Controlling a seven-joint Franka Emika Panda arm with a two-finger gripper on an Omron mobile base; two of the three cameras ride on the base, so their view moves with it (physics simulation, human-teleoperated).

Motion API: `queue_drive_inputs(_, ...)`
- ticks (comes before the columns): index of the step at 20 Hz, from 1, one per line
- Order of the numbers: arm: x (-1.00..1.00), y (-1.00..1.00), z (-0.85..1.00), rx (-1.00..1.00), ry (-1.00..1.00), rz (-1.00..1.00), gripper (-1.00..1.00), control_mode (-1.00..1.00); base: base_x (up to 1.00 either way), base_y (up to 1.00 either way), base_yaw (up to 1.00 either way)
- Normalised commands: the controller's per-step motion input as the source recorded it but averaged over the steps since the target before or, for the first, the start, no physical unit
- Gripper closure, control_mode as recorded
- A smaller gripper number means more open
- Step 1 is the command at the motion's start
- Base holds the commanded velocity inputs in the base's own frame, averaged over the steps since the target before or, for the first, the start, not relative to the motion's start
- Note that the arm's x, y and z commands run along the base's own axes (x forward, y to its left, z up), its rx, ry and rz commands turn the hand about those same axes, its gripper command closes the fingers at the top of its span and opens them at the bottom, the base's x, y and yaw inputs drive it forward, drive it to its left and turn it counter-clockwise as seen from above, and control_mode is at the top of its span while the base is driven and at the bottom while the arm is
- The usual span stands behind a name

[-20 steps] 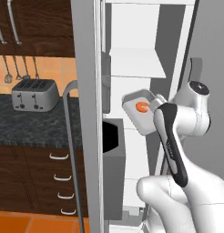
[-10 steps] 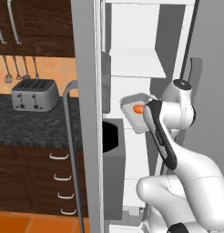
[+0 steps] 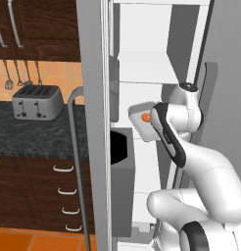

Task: Take the meat container that has the shrimp and place it on the second highest rack of the freezer. Then take the vegetable container that has the potato and mushroom and place it on the highest rack of the freezer.

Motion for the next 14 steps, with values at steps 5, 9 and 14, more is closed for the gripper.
queue_drive_inputs(5,0.34,0.01,-0.21,0.01,-0.11,-0.05,1.00,-1.00,0.00,0.00,0.00)
queue_drive_inputs(9,0.30,0.01,-0.14,0.02,-0.12,-0.04,1.00,-1.00,0.00,0.00,0.00)
queue_drive_inputs(14,0.28,0.00,-0.31,0.00,0.00,0.00,1.00,-1.00,0.00,0.00,0.00)
